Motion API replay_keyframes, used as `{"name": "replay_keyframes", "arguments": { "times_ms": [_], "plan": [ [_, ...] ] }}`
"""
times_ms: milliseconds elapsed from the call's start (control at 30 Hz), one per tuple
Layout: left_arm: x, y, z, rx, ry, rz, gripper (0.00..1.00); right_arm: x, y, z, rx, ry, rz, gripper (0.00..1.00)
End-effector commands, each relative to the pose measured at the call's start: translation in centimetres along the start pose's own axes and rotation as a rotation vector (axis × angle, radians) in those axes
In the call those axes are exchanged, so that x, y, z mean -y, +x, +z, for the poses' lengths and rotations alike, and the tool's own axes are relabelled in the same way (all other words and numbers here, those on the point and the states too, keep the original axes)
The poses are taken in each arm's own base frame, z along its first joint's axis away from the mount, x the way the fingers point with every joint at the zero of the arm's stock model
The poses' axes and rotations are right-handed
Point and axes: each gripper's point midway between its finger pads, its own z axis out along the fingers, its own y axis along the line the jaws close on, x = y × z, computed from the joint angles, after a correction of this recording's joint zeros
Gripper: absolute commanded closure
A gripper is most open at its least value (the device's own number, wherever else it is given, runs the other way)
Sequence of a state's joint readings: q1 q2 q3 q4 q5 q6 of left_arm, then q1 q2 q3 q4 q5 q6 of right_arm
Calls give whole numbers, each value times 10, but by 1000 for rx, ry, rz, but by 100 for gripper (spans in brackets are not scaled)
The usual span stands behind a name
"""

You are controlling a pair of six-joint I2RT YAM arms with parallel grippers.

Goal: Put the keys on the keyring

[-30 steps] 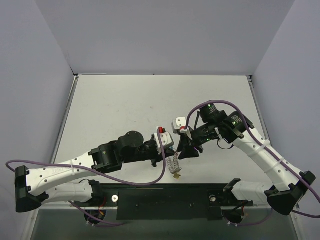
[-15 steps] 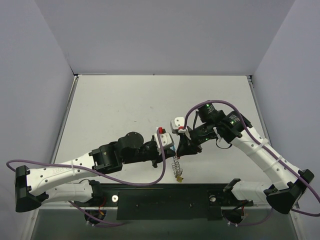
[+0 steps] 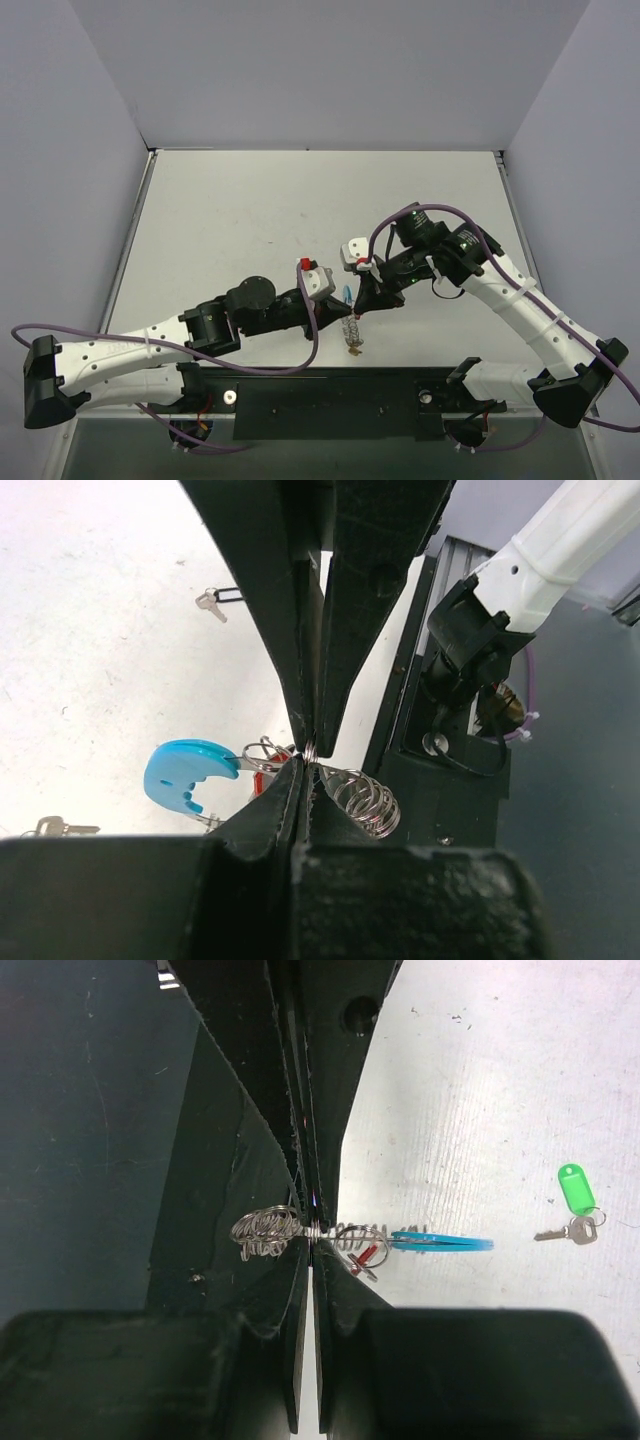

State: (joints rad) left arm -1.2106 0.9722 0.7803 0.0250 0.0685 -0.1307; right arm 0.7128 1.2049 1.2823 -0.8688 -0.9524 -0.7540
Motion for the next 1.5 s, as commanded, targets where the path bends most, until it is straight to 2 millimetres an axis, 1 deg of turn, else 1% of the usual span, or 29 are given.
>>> {"name": "replay_keyframes", "arguments": {
  "times_ms": [0, 33, 100, 300, 333, 367, 433, 533, 733, 767, 800, 833, 967, 1067, 1100, 1133, 1167, 1200, 1267, 1300, 1333, 1367, 1400, 1433, 1467],
  "plan": [
    [-1, -36, -4, 213, -17, -87, 100, -19, -8, -7, 38, -50, 11, 100],
    [0, -40, -4, 239, -16, -98, 100, -19, -6, -6, 35, -53, 19, 100],
    [0, -35, -3, 247, -10, -106, 100, -19, -5, -5, 41, -55, 30, 100],
    [3, -33, 2, 251, -38, -93, 100, -21, -1, 2, 60, -78, 49, 100],
    [3, -36, 2, 265, -38, -92, 100, -21, -1, 2, 62, -77, 49, 99],
    [3, -34, 2, 264, -40, -91, 100, -22, 1, 3, 65, -83, 50, 94],
    [3, -36, 0, 282, -42, -92, 100, -24, 3, 4, 68, -90, 51, 88],
    [4, -36, -1, 294, -42, -95, 100, -27, 4, 5, 72, -100, 49, 88],
    [4, -39, -4, 308, -43, -96, 100, -25, 5, 6, 71, -94, 44, 88],
    [3, -39, -5, 310, -45, -97, 100, -24, 6, 6, 69, -92, 45, 91],
    [3, -40, -6, 315, -46, -97, 100, -25, 6, 6, 67, -93, 46, 98],
    [3, -40, -6, 315, -46, -97, 100, -25, 6, 6, 69, -92, 46, 100],
    [2, -36, -6, 313, -54, -112, 100, -25, 6, 3, 57, -79, 46, 100],
    [0, -28, -7, 307, -57, -132, 100, -22, 8, 2, 48, -65, 47, 100],
    [-1, -25, -6, 302, -63, -139, 95, -22, 7, 1, 49, -62, 46, 100],
    [-1, -22, -7, 299, -63, -142, 84, -22, 7, 1, 48, -59, 49, 100],
    [-1, -20, -7, 299, -62, -149, 79, -22, 6, 0, 49, -59, 51, 100],
    [-2, -16, -7, 292, -63, -151, 70, -21, 7, 1, 48, -61, 56, 100],
    [-2, -10, -7, 292, -61, -158, 63, -21, 6, 1, 52, -63, 63, 100],
    [-1, -13, -7, 308, -54, -160, 63, -21, 5, 2, 56, -65, 74, 100],
    [-1, -8, -6, 306, -51, -159, 62, -20, 4, 1, 65, -65, 75, 100],
    [0, -12, -7, 326, -47, -160, 61, -20, 4, 2, 66, -68, 85, 100],
    [-1, -8, -7, 325, -46, -158, 60, -20, 3, 2, 72, -69, 87, 100],
    [0, -12, -7, 346, -38, -157, 60, -20, 2, 2, 76, -68, 88, 100],
    [0, -10, -7, 348, -39, -151, 60, -21, 2, 2, 79, -72, 92, 100]
  ]
}}
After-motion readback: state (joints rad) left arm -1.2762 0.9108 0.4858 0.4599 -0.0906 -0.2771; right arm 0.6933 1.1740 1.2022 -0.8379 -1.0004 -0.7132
